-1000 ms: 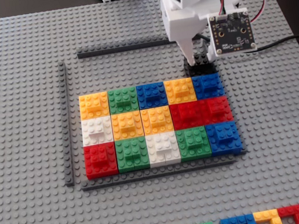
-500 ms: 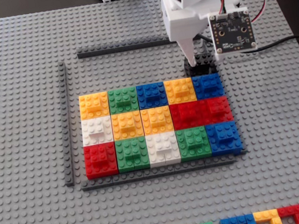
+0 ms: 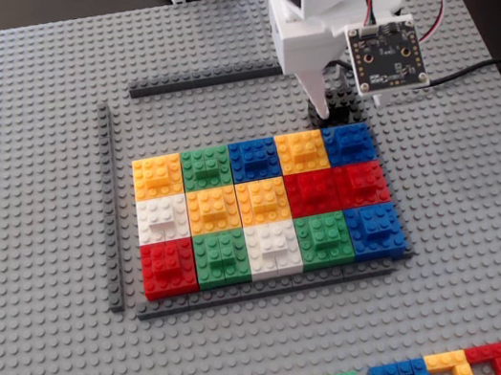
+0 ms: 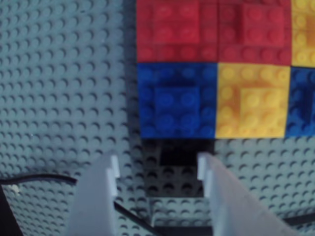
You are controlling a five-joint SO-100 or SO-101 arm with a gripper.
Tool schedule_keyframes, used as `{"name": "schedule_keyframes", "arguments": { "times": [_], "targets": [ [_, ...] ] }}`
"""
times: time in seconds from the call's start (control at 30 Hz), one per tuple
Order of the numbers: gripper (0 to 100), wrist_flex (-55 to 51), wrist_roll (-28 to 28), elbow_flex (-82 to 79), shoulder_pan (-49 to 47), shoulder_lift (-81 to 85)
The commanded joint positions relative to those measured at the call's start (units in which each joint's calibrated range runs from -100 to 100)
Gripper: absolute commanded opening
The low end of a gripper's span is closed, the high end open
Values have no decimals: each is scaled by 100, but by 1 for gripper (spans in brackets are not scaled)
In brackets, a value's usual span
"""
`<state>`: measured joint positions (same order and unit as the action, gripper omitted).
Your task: Grab the cube and place it into the grid
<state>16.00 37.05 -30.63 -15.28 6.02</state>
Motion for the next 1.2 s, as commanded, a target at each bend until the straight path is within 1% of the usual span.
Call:
{"name": "schedule_keyframes", "arguments": {
  "times": [0.0,0.63,1.17],
  "targets": [
    [20,37,20,-32,109,86],
    [20,-75,-10,-41,146,352],
    [21,-320,-171,385,6,567]
  ]
}}
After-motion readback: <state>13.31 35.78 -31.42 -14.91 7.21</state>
